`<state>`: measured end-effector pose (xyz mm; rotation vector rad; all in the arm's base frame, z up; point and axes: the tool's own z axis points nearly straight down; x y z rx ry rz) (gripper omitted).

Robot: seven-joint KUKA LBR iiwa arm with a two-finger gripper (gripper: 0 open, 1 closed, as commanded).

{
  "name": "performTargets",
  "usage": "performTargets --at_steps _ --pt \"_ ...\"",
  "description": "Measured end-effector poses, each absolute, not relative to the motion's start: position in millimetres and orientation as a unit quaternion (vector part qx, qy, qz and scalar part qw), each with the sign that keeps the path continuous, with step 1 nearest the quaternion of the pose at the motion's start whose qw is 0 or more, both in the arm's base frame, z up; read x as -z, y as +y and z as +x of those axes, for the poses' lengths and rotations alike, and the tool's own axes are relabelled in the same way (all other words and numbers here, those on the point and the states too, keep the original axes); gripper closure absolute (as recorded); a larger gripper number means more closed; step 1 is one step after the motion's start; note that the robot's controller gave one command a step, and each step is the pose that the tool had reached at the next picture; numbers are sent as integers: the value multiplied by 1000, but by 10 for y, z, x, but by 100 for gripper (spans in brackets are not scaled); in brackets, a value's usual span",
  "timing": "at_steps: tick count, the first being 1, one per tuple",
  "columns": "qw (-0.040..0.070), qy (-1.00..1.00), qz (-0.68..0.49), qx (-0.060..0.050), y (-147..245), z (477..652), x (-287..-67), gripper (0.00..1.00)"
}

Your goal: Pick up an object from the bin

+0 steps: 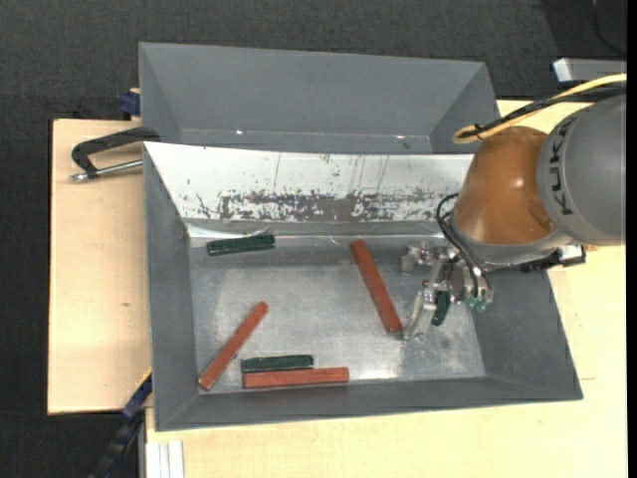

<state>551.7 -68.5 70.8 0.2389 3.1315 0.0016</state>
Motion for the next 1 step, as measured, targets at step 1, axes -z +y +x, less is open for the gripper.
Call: performTargets --at_steps 1 --pt "1 997 76 0 -685 5517 -708 0"
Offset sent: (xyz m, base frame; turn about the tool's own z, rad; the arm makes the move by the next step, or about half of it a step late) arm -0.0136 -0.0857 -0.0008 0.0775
